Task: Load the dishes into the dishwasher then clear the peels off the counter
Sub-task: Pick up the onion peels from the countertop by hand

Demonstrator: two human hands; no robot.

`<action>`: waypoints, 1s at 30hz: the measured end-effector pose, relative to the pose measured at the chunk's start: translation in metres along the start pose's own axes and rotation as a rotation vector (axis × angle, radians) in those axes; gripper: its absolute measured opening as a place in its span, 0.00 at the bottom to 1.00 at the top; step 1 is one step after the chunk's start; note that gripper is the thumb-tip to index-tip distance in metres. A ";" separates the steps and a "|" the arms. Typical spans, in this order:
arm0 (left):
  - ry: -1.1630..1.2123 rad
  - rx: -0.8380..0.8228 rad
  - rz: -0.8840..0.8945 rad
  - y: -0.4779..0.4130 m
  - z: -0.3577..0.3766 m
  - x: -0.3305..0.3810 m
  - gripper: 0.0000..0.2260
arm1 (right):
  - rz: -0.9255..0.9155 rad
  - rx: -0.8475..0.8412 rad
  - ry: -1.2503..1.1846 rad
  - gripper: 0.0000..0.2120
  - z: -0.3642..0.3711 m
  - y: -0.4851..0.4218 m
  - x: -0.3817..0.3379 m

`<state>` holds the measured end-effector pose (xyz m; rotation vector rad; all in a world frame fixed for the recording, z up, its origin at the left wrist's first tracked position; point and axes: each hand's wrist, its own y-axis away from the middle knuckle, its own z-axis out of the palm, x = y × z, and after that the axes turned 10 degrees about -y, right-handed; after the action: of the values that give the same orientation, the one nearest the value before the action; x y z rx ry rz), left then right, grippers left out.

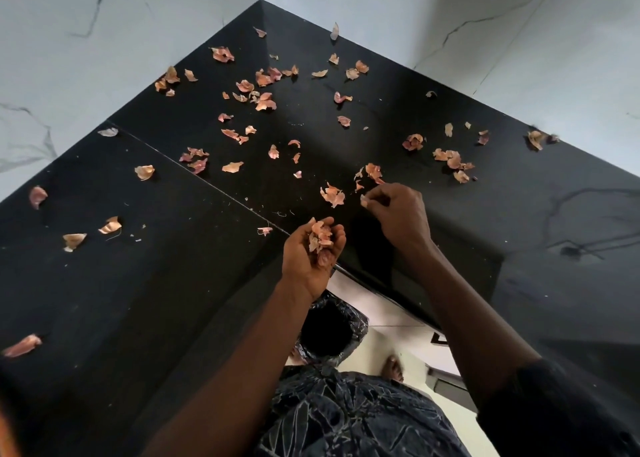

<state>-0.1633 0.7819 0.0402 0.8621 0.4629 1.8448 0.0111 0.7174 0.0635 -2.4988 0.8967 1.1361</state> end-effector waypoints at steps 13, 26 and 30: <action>0.045 -0.064 -0.004 -0.001 0.007 0.001 0.16 | -0.141 -0.143 -0.124 0.06 0.004 0.026 -0.047; 0.026 -0.025 -0.015 0.009 -0.010 0.002 0.16 | -0.061 -0.214 0.399 0.17 0.005 -0.070 0.022; 0.015 -0.004 -0.003 0.008 -0.013 0.004 0.16 | -0.063 -0.073 0.369 0.10 0.005 -0.063 0.030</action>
<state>-0.1793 0.7833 0.0381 0.8449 0.4701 1.8505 0.0628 0.7554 0.0366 -2.8296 0.8676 0.7091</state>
